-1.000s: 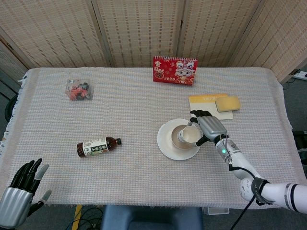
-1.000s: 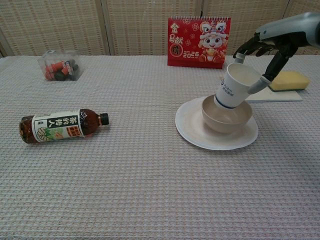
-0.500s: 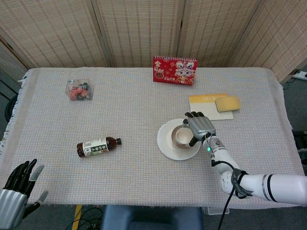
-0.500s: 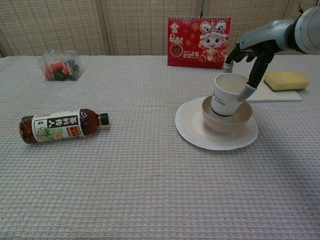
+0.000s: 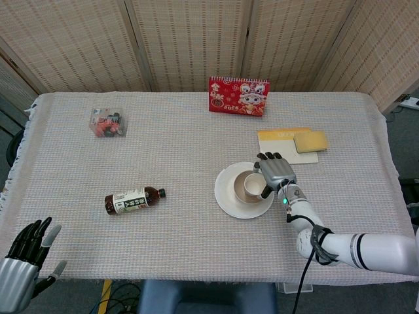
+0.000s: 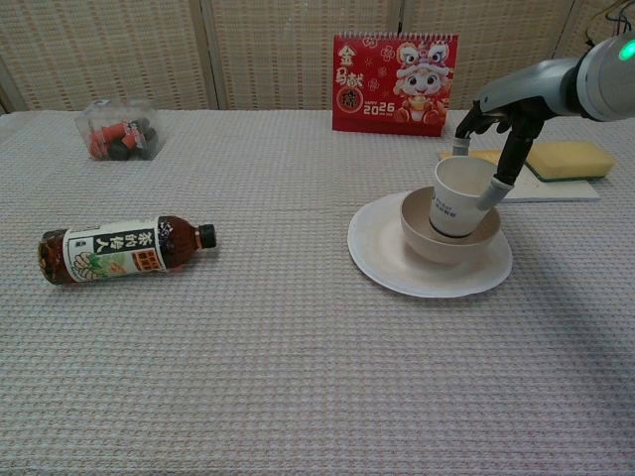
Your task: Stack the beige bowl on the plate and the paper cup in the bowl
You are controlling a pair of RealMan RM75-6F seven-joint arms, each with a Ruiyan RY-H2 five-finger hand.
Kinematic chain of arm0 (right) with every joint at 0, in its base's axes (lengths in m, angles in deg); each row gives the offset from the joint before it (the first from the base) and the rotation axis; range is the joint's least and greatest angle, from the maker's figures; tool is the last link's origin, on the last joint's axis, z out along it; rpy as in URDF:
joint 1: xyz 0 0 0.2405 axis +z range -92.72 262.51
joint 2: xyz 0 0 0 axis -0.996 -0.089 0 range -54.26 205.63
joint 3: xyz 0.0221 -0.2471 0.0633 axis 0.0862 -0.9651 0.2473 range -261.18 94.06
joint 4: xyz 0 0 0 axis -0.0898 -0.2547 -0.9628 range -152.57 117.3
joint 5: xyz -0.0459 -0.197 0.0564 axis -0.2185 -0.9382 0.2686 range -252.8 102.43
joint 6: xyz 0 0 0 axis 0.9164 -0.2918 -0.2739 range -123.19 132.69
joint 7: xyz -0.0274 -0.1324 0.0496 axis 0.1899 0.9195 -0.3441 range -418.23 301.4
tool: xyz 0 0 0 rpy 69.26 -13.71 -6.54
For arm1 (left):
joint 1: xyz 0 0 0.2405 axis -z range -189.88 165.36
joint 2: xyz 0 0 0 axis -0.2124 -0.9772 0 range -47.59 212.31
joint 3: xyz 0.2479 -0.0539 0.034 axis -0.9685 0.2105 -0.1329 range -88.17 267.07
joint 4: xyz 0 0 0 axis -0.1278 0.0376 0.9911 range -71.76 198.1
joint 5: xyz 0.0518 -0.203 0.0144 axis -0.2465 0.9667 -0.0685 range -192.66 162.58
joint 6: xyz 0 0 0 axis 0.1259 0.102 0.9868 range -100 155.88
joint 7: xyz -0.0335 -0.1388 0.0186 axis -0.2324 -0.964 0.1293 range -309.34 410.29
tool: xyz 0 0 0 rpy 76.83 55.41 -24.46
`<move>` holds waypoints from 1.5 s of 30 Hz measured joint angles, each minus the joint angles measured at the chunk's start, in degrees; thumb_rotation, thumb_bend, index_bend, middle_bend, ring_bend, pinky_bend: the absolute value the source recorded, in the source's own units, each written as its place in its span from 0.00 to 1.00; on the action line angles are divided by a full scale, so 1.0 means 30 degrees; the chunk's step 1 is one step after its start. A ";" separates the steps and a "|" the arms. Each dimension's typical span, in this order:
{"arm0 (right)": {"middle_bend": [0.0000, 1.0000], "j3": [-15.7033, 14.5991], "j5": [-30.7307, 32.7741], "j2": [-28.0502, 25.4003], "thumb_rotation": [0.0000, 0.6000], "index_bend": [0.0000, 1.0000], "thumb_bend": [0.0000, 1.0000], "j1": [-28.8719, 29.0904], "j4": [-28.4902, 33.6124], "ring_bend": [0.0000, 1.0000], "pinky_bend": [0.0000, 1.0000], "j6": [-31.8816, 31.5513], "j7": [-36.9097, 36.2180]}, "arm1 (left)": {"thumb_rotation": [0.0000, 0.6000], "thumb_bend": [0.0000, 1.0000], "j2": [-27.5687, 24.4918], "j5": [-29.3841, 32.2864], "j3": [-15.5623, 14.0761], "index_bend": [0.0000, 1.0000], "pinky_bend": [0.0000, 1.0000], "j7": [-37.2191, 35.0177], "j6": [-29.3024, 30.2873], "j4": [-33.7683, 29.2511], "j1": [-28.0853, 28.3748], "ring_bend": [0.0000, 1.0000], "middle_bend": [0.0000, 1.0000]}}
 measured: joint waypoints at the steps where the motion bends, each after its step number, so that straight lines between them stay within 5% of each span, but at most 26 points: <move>1: 0.06 -0.0021 0.0068 0.0067 1.00 0.43 0.20 0.0027 -0.0067 0.00 0.00 0.0008 0.0020 | 1.00 0.31 -0.0012 0.0012 0.0011 0.03 0.16 -0.0039 0.0035 0.0005 -0.0009 0.00 0.00; 15: 0.00 -0.0276 0.1152 0.0063 1.00 0.09 0.14 0.0397 -0.0443 0.00 0.00 0.0602 0.0276 | 1.00 0.31 -0.0030 0.0026 0.0041 0.03 0.16 -0.0105 0.0042 0.0030 -0.0019 0.00 0.00; 23: 0.00 -0.0022 0.0492 -0.1689 1.00 0.07 0.14 0.0193 0.0920 0.00 0.00 0.0750 -0.0293 | 1.00 0.31 -0.0024 0.0114 0.0094 0.03 0.16 -0.0102 0.0054 0.0039 -0.0031 0.00 0.00; 29: 0.00 0.0519 -0.1235 -0.5060 1.00 0.07 0.14 -0.0597 0.3547 0.00 0.00 0.0540 -0.1389 | 1.00 0.31 0.0085 0.0107 0.0110 0.03 0.16 0.0162 -0.0097 0.0020 0.0002 0.00 0.00; 33: 0.00 0.1024 -0.3959 -0.7639 1.00 0.07 0.13 -0.2085 0.5230 0.00 0.00 0.0261 -0.3011 | 1.00 0.31 0.0188 0.0066 0.0116 0.03 0.16 0.0412 -0.0186 -0.0014 0.0015 0.00 0.00; 38: 0.00 0.1257 -0.9067 -0.8630 1.00 0.07 0.12 -0.4805 0.6291 0.00 0.00 -0.0855 -0.5357 | 1.00 0.31 0.0267 0.0000 0.0130 0.03 0.16 0.0577 -0.0207 -0.0046 0.0024 0.00 0.00; 45: 0.00 0.0099 -1.9739 -0.8083 1.00 0.07 0.11 -1.0018 0.5768 0.00 0.00 -0.4321 -0.8886 | 1.00 0.31 0.0242 0.0019 0.0156 0.03 0.16 0.0573 -0.0121 -0.0067 -0.0006 0.00 0.00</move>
